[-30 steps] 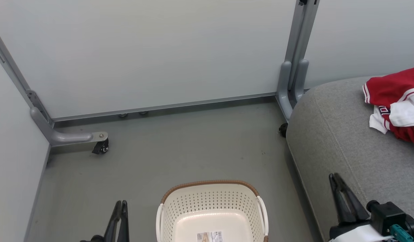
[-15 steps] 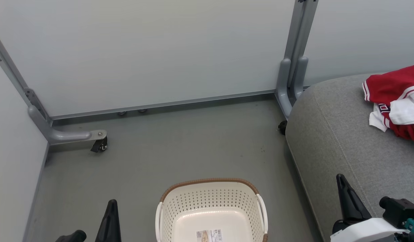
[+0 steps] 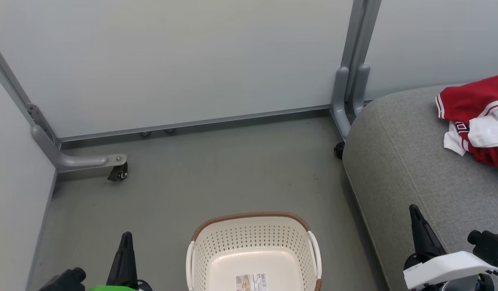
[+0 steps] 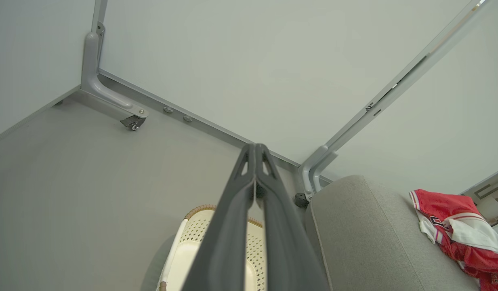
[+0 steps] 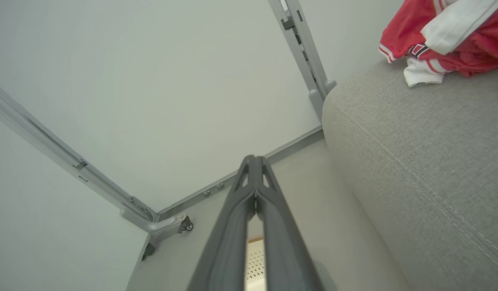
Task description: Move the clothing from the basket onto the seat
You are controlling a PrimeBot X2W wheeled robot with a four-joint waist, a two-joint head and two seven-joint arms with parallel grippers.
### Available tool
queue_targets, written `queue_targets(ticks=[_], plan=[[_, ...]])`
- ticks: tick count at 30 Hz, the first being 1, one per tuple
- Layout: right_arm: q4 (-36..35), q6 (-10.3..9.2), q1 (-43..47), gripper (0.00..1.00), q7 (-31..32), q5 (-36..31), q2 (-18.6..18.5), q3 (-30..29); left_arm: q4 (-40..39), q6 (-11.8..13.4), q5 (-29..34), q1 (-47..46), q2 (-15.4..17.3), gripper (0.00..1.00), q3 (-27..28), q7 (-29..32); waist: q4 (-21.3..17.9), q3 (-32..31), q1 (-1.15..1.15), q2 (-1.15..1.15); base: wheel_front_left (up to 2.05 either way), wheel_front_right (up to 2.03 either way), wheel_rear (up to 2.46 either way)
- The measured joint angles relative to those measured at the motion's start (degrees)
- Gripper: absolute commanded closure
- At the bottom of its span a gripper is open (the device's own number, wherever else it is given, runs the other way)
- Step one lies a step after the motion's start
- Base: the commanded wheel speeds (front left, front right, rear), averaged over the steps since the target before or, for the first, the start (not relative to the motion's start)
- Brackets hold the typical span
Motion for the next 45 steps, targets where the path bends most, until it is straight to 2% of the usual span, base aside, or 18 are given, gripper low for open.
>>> queue_targets(ticks=[31,45], plan=[[3.1,-0.01,-4.3,1.0,6.0,23.7,0.1,-1.7,3.1,-2.3,-23.8,-5.8,0.8,1.0,3.1,5.1,-0.5,1.3,0.0,0.0,0.0,0.0,0.0],[4.2,-0.01,-5.6,1.0,8.0,31.8,0.2,-2.4,4.2,-3.1,-31.8,-7.8,1.0,1.0,4.3,7.1,-0.7,1.9,0.0,0.0,0.0,0.0,0.0]])
